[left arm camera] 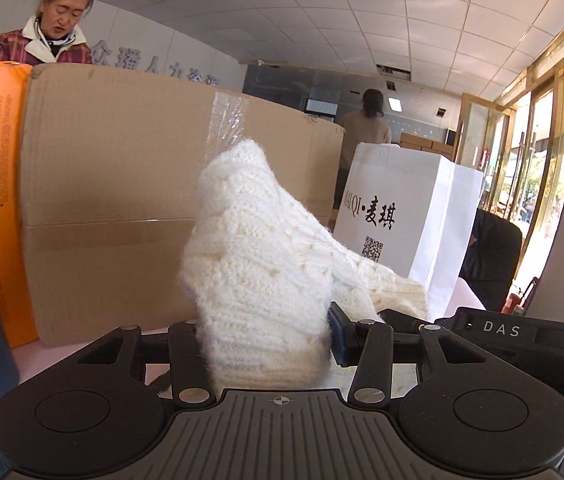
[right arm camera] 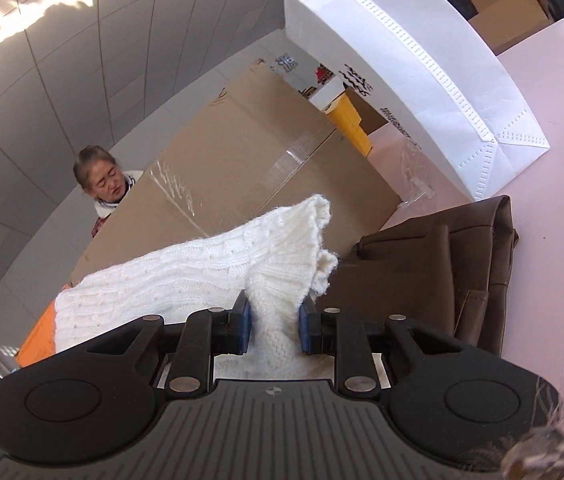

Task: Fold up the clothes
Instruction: 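Lift the folded sweater with both grippers and carry it toward the cardboard box, then lower the sweater onto the folded brown cloth and open both grippers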

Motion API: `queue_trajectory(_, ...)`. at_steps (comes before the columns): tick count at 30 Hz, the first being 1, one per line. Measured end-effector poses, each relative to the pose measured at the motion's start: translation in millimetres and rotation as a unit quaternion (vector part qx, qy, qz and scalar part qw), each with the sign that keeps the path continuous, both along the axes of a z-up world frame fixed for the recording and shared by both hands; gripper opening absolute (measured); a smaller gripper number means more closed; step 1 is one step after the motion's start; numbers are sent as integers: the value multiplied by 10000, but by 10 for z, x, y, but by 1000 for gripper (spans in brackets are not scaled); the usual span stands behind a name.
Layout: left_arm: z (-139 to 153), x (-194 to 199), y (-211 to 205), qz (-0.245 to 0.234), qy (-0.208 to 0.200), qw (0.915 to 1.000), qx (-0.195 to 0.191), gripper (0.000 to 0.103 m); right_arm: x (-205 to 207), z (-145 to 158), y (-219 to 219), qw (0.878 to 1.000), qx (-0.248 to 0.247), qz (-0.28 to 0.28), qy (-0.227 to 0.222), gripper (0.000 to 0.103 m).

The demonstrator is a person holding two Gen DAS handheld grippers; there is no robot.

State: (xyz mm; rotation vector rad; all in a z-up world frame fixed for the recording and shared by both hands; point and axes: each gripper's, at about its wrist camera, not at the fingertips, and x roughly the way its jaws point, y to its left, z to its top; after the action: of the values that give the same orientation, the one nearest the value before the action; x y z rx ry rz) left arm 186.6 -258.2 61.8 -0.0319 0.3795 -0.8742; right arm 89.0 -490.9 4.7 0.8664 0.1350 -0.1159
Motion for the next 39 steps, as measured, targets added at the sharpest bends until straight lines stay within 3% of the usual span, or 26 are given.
queue_trajectory(6, -259, 235, -487, -24, 38, 9996, 288, 46, 2, -283, -309, 9975, 533, -453, 69, 21)
queue_trajectory(11, -488, 299, -739, 123, -56, 9977, 658, 48, 18, -302, -305, 9953, 165, -757, 584, 23)
queue_trajectory(17, -714, 386, -804, 564, -246, 9910, 1188, 76, 13, -343, -262, 9851, -289, -1157, 1236, 34)
queue_trajectory(20, -679, 308, -715, 694, -356, 9899, 1181, 93, 33, -382, -243, 9827, -423, -1222, 1326, 35)
queue_trajectory(21, -667, 281, -685, 737, -393, 9895, 1179, 97, 38, -378, -229, 9811, -514, -1277, 1361, 44)
queue_trajectory(23, -644, 229, -626, 823, -467, 9886, 1174, 99, -1, -387, -252, 9790, -420, -1435, 1384, 57)
queue_trajectory(25, -610, 167, -559, 872, -567, 9876, 1179, 99, -40, -397, -275, 9767, -324, -1591, 1406, 77)
queue_trajectory(29, -492, -126, -288, 678, -857, 9870, 1176, 100, -114, -450, -369, 9773, 31, -1769, 1163, 81)
queue_trajectory(32, -438, -290, -114, 583, -734, 9892, 1131, 101, -246, -455, -389, 9759, 224, -2027, 779, 86)
queue_trajectory(39, -359, -622, 349, 511, -450, 9923, 1033, 102, -450, -400, -264, 9722, 123, -2267, 567, 90)
